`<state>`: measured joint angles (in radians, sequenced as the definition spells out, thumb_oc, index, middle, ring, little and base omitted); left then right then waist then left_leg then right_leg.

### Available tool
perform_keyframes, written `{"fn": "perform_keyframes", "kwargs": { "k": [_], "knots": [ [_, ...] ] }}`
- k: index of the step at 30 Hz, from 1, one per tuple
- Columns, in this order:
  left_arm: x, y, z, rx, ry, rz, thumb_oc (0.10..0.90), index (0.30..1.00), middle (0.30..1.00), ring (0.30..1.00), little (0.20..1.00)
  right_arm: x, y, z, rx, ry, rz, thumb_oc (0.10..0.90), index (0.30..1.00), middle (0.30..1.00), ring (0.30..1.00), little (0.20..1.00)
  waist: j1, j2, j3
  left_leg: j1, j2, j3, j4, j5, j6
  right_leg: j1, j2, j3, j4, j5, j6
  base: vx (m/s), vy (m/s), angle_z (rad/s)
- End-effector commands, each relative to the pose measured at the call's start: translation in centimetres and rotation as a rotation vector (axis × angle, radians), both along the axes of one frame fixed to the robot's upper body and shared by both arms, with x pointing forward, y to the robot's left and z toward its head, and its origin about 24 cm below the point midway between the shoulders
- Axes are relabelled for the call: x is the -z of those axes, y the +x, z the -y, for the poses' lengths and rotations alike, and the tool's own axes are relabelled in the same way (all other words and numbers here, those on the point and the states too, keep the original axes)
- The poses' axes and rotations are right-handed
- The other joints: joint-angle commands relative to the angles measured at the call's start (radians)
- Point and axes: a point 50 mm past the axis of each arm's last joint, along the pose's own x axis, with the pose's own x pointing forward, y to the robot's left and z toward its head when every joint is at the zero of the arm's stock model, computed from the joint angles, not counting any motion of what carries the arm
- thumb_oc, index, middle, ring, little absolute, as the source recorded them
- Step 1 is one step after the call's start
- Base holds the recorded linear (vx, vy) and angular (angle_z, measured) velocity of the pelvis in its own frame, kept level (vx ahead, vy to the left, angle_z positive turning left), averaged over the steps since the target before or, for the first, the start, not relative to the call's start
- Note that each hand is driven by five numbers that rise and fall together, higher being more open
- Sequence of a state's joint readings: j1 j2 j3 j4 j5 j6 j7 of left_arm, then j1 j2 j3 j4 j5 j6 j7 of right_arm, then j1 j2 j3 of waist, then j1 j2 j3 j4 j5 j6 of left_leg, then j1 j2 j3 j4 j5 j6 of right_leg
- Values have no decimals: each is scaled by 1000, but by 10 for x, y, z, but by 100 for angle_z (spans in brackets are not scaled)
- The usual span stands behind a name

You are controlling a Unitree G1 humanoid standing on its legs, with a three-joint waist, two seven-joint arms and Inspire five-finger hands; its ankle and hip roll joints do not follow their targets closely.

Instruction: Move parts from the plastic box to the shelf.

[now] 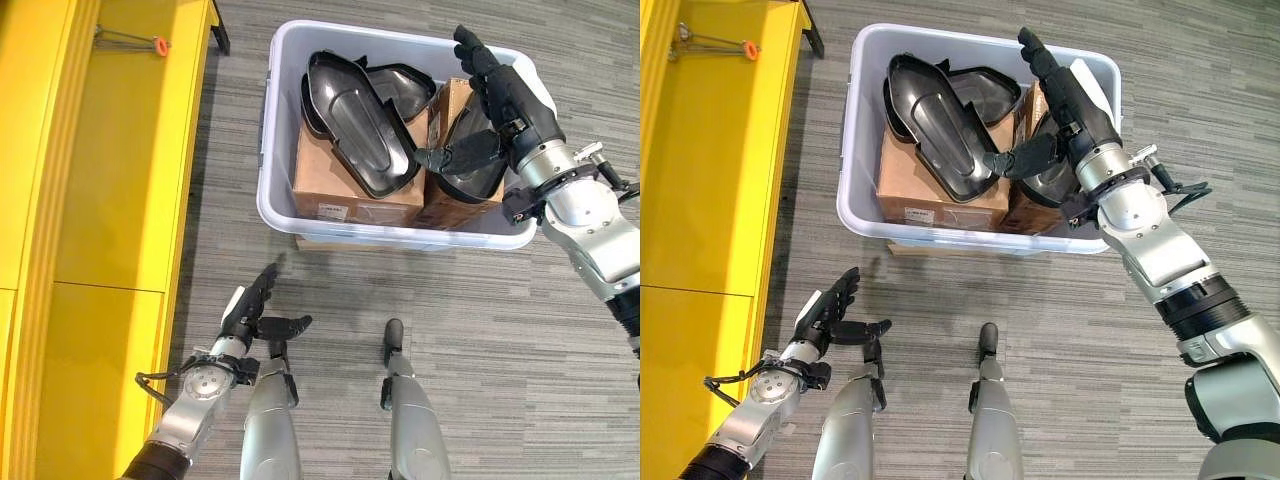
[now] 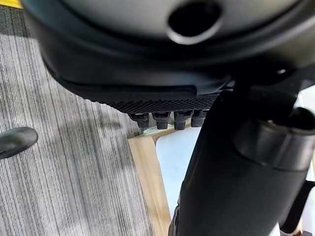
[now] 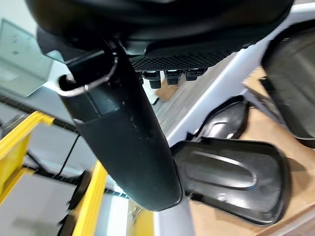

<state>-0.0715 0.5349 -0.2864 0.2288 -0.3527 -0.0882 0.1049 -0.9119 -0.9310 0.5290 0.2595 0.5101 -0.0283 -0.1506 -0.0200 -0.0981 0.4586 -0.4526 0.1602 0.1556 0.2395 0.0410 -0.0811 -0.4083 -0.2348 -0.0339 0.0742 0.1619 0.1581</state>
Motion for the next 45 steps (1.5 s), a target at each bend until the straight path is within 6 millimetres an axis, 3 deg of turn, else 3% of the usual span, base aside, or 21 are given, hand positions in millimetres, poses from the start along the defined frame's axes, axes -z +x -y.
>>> {"fn": "perform_keyframes", "kwargs": {
  "k": [1, 5, 14, 19, 26, 35, 45],
  "knots": [
    [-20, -2, -1, 6, -41, 123, 900, 1000, 1000, 1000, 1000, -59, -10, -2, 22, 50, 265, 900, 1000, 1000, 1000, 1000, 7, -9, -54, 6, 45, -60, 60, -76, -20, 36, -20, -19, 97, -144, -2, 0, 0, 0],
    [-21, -1, -1, -2, -35, 128, 900, 1000, 1000, 1000, 1000, -55, -11, 0, 30, 73, 262, 900, 1000, 1000, 1000, 1000, 4, -13, -44, 5, 44, -61, 68, -83, -19, 44, -22, -22, 92, -144, -1, 0, 0, 0],
    [-22, 0, -3, -7, -34, 137, 900, 1000, 1000, 1000, 1000, -33, -18, 28, 129, 51, 243, 900, 1000, 1000, 1000, 1000, 1, -20, -30, -4, 35, -67, 81, -93, -11, 56, -26, -24, 73, -135, -2, -6, 8, 0],
    [-23, 3, -2, -7, -30, 144, 900, 1000, 1000, 1000, 1000, -17, -10, 42, 238, 20, 192, 900, 1000, 1000, 1000, 1000, 1, -22, -13, -13, 36, -63, 90, -97, -6, 47, -23, -15, 67, -127, -3, -16, 15, -4],
    [-29, 7, -2, -33, -43, 175, 900, 1000, 1000, 1000, 1000, -3, -3, 46, 311, 21, 159, 900, 1000, 1000, 1000, 1000, 1, -28, 7, -29, 46, -56, 94, -98, -5, 28, -11, -18, 62, -120, -2, 0, 1, -1],
    [-33, 9, -5, -63, -61, 203, 900, 1000, 1000, 1000, 1000, -17, 1, 49, 382, 12, 217, 900, 1000, 1000, 1000, 1000, 11, -24, 22, -49, 38, -62, 95, -97, -5, 21, -12, -28, 60, -119, -2, 0, 0, 0],
    [-37, 12, -8, -89, -53, 221, 900, 1000, 1000, 1000, 1000, -37, 1, 40, 373, 19, 292, 900, 1000, 1000, 1000, 1000, 16, -28, 34, -62, 32, -64, 91, -94, -6, 13, -12, -34, 61, -120, -4, 0, 0, 0]
  ]
}}
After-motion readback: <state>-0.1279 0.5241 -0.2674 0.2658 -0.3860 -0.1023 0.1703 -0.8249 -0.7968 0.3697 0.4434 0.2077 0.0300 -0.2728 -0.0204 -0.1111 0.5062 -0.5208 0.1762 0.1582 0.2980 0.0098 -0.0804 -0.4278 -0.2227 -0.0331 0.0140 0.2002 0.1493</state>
